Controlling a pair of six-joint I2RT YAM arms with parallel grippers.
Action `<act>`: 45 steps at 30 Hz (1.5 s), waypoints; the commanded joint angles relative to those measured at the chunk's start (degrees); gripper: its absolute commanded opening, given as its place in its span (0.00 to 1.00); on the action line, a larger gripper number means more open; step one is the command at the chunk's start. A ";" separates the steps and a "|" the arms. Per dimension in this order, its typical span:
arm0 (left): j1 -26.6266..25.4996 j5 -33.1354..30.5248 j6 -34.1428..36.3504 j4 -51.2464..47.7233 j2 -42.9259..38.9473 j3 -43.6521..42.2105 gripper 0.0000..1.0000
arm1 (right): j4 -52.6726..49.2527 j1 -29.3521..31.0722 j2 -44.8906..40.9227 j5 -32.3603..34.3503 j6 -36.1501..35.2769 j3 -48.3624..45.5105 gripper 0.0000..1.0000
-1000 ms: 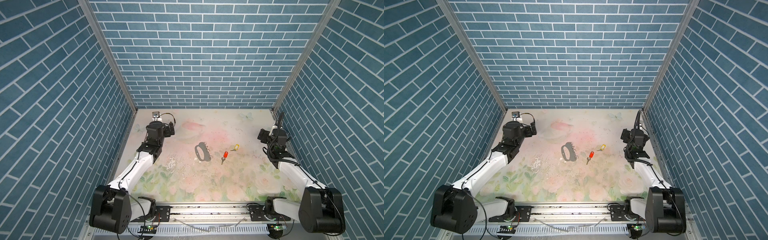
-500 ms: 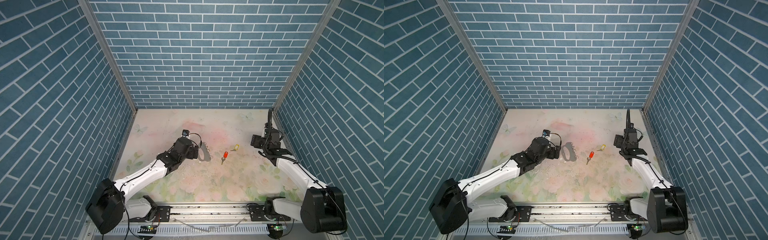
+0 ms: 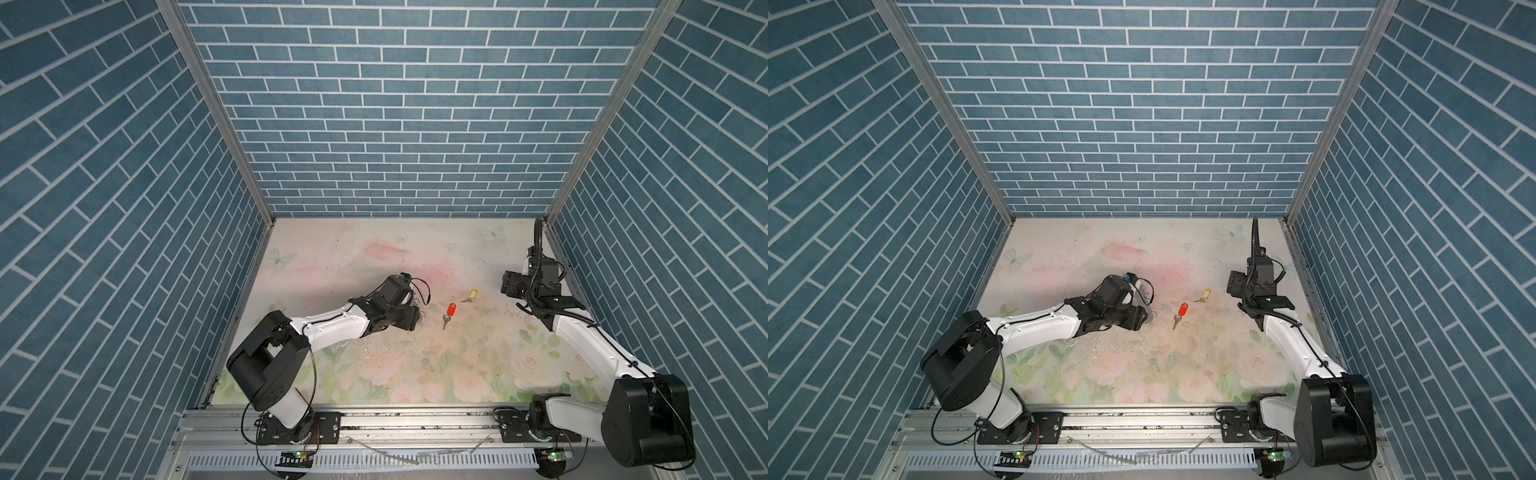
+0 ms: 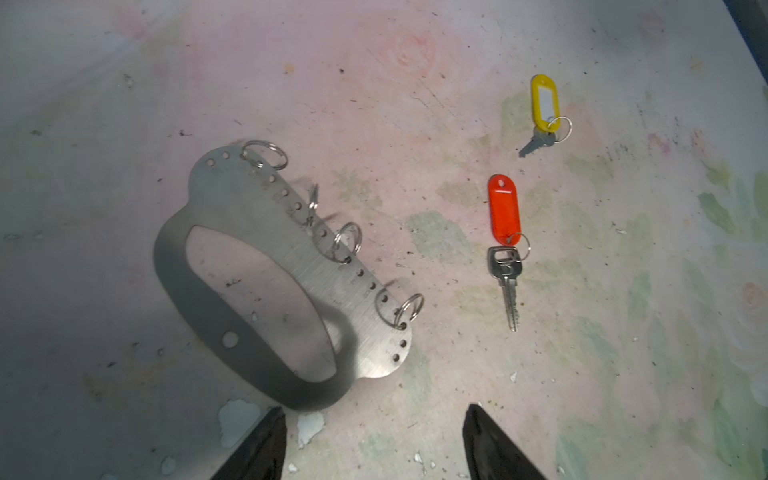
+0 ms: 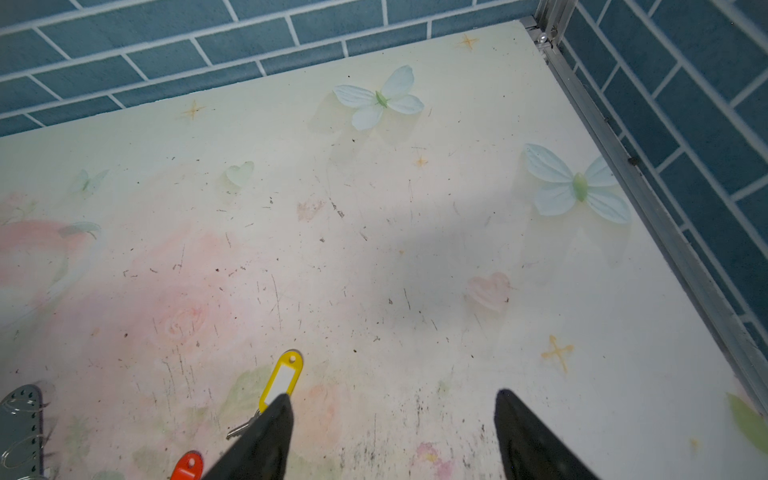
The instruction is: Put the keys on the keyring
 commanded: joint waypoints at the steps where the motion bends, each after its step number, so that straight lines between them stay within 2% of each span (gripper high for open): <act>1: -0.66 3.98 1.02 1.26 2.17 1.79 0.66 | -1.23 0.26 -0.19 0.52 1.31 1.82 0.77; 9: -1.00 5.91 0.57 3.77 7.52 4.65 0.54 | -1.36 0.28 -0.09 0.88 1.13 1.86 0.76; 13: -1.00 6.43 0.73 4.20 9.65 5.86 0.45 | -1.49 0.26 -0.08 1.14 1.00 1.78 0.76; 20: -1.01 5.57 1.29 4.24 11.66 7.12 0.40 | -1.59 0.28 -0.15 1.32 0.88 1.78 0.76; 32: -1.02 4.26 1.78 3.87 14.18 8.68 0.36 | -1.74 0.30 0.03 1.41 0.78 1.77 0.76; 45: -1.02 4.74 2.54 2.83 13.70 8.35 0.24 | -1.78 0.34 0.64 1.67 0.60 1.95 0.75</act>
